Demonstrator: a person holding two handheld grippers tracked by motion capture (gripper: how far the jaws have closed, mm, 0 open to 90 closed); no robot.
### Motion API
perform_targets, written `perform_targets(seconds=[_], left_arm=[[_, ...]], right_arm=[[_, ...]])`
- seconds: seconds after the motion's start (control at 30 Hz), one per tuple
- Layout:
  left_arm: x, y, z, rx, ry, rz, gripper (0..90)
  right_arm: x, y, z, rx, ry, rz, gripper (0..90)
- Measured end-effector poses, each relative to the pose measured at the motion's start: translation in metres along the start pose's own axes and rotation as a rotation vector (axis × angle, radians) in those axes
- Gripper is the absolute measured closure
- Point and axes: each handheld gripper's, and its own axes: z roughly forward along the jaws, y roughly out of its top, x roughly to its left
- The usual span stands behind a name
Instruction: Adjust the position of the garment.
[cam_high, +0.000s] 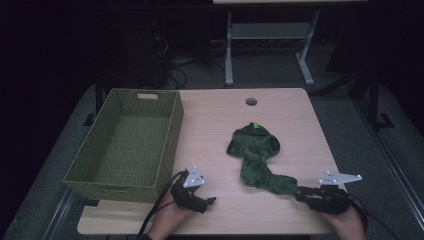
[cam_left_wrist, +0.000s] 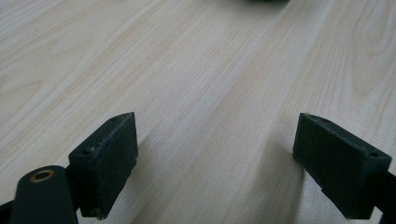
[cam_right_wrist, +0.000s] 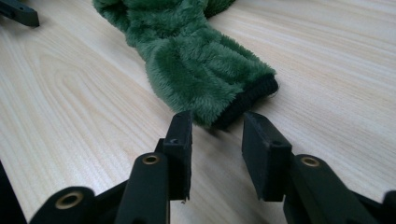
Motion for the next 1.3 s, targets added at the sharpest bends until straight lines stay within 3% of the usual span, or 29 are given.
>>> perform_targets(seconds=[0.17, 0.33, 0.5, 0.9, 1.0, 1.3], left_arm=[[0.0, 0.0, 0.0, 0.0, 0.0, 0.0, 13.2], [0.0, 0.0, 0.0, 0.0, 0.0, 0.0, 13.2], [0.0, 0.0, 0.0, 0.0, 0.0, 0.001, 13.2], [0.0, 0.001, 0.001, -0.001, -0.001, 0.005, 13.2], [0.001, 0.001, 0.001, -0.001, -0.001, 0.005, 13.2], [0.0, 0.0, 0.001, -0.007, 0.0, 0.001, 13.2]], right_arm=[[-0.002, 0.001, 0.004, 0.012, 0.01, 0.01, 75.9], [-0.003, 0.003, 0.001, -0.011, 0.023, 0.007, 84.7], [0.001, 0.01, -0.004, -0.042, 0.016, -0.048, 85.5], [0.016, 0.042, -0.011, -0.122, 0.065, -0.158, 85.7], [0.024, 0.057, -0.008, -0.14, 0.089, -0.21, 85.7], [0.034, 0.089, 0.008, -0.142, 0.125, -0.284, 85.7]])
